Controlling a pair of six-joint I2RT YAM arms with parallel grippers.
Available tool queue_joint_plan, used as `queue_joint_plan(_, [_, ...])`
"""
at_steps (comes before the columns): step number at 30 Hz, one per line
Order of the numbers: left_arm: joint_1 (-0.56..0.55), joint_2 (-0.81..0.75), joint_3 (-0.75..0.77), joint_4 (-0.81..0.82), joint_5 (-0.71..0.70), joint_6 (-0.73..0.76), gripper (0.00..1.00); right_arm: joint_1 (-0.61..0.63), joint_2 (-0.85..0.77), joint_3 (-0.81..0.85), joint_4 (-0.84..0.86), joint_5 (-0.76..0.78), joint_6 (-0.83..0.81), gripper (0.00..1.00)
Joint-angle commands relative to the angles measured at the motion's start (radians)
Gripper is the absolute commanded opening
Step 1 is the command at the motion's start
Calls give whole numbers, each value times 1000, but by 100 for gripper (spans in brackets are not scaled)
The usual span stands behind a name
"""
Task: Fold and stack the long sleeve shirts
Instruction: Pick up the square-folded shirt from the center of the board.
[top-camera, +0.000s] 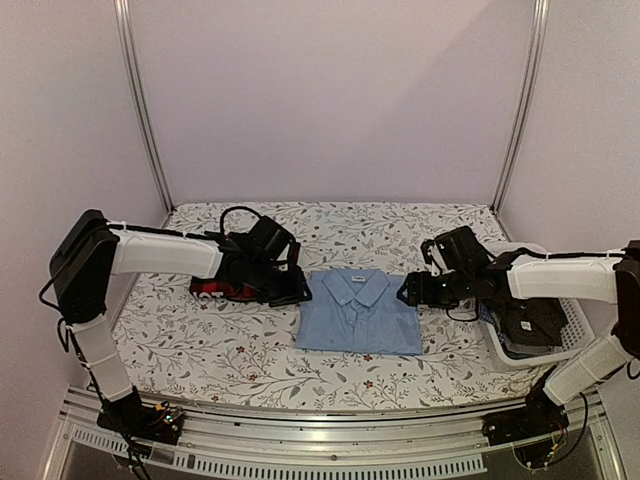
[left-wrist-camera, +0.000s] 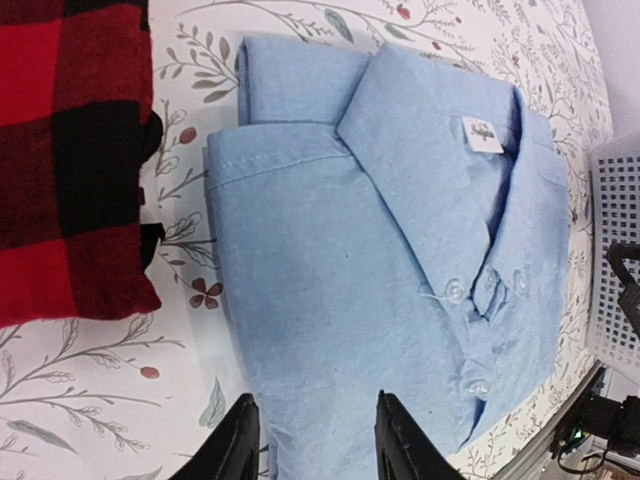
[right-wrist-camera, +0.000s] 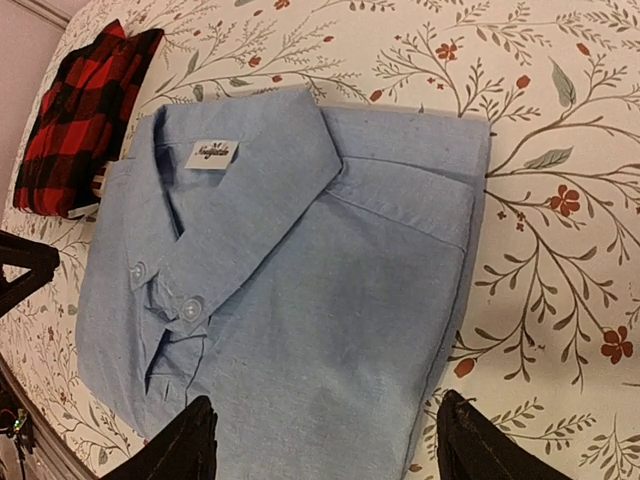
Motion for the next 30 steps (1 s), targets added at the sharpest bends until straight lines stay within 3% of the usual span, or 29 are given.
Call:
queue_joint_plan(1, [-9, 36, 3, 24, 64, 67, 41, 5, 54, 26, -48, 29, 33, 73])
queue_joint_plan(11, [-9, 143, 62, -5, 57, 139, 45, -7, 158, 39, -61, 52, 75, 67])
queue_joint_plan(17, [-13, 182, 65, 15, 71, 147, 46, -7, 210, 53, -55, 91, 76, 54])
queue_joint_plan(23, [-21, 203, 62, 23, 66, 140, 45, -7, 255, 50, -38, 96, 78, 47])
queue_joint_plan(26, [-24, 209, 68, 26, 68, 135, 44, -6, 285, 47, -19, 77, 87, 40])
queue_joint_plan(30, [-30, 212, 75, 37, 78, 128, 38, -4, 307, 53, -11, 67, 94, 22])
